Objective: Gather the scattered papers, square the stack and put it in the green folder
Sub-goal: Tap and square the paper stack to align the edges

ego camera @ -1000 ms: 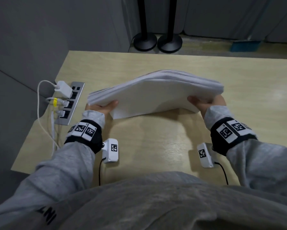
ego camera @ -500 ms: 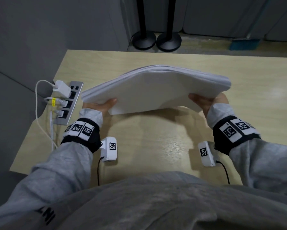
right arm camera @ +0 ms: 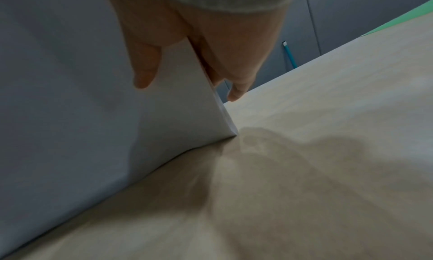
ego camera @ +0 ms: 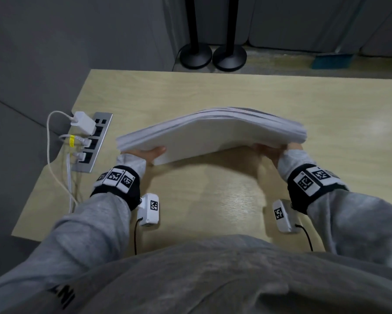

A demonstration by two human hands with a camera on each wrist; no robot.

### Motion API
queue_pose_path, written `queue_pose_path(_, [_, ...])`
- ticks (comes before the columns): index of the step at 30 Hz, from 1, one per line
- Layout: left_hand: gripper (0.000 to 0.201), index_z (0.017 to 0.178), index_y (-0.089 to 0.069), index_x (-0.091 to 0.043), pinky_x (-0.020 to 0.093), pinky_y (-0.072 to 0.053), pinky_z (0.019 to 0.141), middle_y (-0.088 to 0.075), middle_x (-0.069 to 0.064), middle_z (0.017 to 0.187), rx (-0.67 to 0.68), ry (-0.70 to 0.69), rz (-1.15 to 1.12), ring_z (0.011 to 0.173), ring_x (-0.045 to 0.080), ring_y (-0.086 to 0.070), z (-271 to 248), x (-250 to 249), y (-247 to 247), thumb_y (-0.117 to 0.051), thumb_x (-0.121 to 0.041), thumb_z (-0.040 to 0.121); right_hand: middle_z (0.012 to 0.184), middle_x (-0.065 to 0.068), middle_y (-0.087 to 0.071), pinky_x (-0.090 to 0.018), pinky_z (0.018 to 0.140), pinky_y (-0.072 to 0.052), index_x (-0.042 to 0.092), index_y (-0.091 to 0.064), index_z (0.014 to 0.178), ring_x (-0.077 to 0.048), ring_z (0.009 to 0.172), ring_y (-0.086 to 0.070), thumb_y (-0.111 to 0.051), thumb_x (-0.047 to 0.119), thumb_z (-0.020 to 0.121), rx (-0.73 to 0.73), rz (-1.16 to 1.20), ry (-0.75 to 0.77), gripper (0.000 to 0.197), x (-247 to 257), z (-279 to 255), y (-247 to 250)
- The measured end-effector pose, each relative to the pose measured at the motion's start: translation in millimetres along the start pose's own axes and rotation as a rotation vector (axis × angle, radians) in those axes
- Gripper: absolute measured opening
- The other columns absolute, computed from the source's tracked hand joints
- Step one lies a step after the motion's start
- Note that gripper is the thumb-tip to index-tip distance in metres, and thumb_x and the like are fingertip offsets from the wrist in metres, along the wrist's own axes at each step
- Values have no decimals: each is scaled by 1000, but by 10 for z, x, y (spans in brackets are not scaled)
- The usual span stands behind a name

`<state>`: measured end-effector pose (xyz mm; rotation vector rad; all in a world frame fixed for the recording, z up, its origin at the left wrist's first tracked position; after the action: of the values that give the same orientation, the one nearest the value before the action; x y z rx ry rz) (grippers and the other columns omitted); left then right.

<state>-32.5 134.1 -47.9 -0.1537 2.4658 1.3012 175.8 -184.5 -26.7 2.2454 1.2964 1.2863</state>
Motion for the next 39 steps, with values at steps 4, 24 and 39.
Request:
queue_pose_path(4, [82,128,-54,-10,31,-31,102,-57,15,128,-64,-13,-35,122,33,-50,-47,-57,94,-63,-68,71,112,-10,-63,-26,71,-39,20,-51,131,-26,84,-60,-54,70,76,-55,29,47,74,14,21,73])
queue_pose_path(24, [20,77,-68,-10,23,-56,56,-73,1,80,149,-396,-784,71,17,-68,-197,-304,41,-54,1,86,101,4,-69,-33,86,-53,33,-67,97,-20,95,-65,-59,16,87,22,375,264,21,7,271,-1])
queue_pose_path(39, [25,98,-66,-12,15,-36,50,-60,0,76,-226,-476,-389,80,24,-58,-569,-636,688,-69,-32,83,120,-5,-58,-32,91,-46,12,-41,134,-24,118,-56,-80,19,74,-189,436,312,72,159,301,276])
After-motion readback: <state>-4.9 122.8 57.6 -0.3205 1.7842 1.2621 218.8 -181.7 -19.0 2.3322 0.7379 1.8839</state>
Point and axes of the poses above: each hand's wrist, its own z-axis towards the middle knuckle, its own y-axis out of the back of the hand, x = y × z, the point moved 8 cm from there along z, towards the middle knuckle
